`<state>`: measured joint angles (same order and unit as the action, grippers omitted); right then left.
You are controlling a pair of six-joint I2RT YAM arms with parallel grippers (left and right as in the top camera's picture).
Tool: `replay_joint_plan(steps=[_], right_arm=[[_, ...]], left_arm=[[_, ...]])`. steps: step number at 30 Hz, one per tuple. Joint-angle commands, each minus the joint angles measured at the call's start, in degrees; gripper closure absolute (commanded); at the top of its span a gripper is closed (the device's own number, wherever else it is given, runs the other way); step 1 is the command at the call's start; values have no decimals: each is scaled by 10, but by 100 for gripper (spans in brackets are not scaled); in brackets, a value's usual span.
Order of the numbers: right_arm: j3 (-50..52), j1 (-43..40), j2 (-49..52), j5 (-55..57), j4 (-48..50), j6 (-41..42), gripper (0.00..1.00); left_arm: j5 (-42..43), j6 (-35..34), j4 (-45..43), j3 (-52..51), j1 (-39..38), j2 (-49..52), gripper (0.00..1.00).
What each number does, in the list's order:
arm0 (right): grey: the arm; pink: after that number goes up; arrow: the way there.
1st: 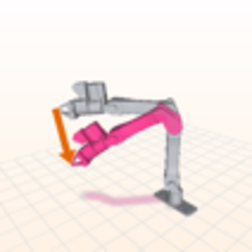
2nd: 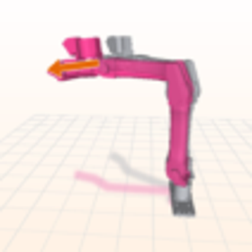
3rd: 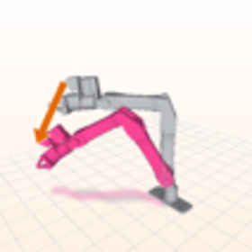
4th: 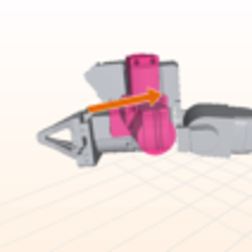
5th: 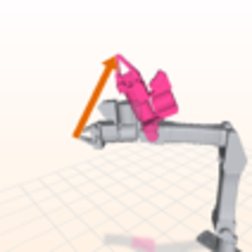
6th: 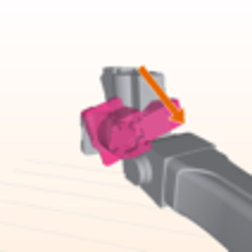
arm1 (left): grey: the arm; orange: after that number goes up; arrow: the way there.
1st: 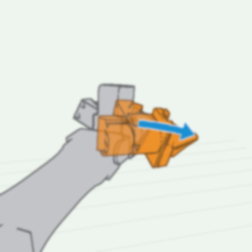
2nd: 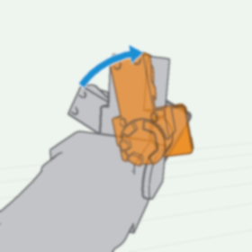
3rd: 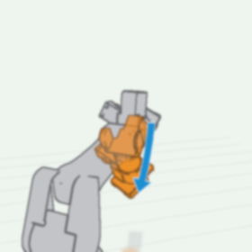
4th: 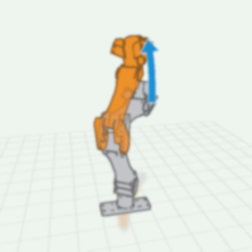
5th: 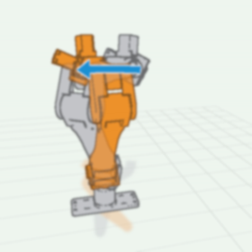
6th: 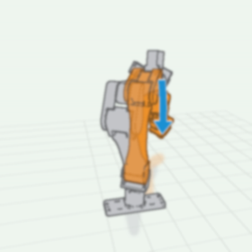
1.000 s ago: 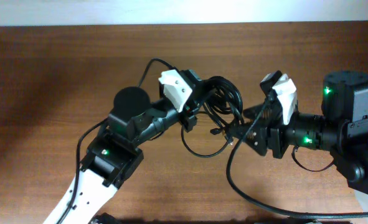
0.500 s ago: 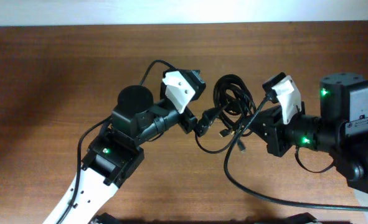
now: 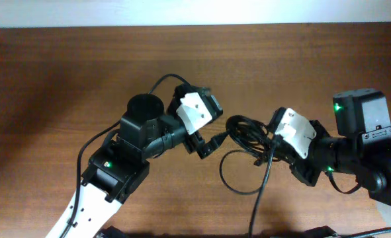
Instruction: Untangle cables
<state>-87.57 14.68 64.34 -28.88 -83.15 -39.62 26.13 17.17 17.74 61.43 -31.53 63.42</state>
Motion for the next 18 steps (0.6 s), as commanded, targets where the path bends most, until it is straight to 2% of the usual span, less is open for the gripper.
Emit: replay_joint_plan(steps=[1, 5, 7, 11, 14, 16, 18], right_arm=[[-5, 3, -3, -12, -10, -52, 96], [-5, 3, -3, -69, -48, -130, 96], [-5, 3, -3, -93, -50, -140, 96], [-5, 3, -3, -116, -50, -142, 96], [-5, 3, -3, -152, -58, -176, 96], [-5, 3, -3, -153, -58, -176, 96], [-5, 3, -3, -153, -58, -176, 96]], left_arm=[[63, 27, 9, 5, 3, -9, 1], [63, 27, 10, 5, 3, -9, 1], [118, 40, 10, 5, 3, -9, 1], [134, 40, 10, 5, 3, 0, 0], [188, 40, 10, 5, 3, 16, 6], [220, 40, 11, 5, 3, 28, 16], [254, 40, 11, 5, 3, 37, 22]])
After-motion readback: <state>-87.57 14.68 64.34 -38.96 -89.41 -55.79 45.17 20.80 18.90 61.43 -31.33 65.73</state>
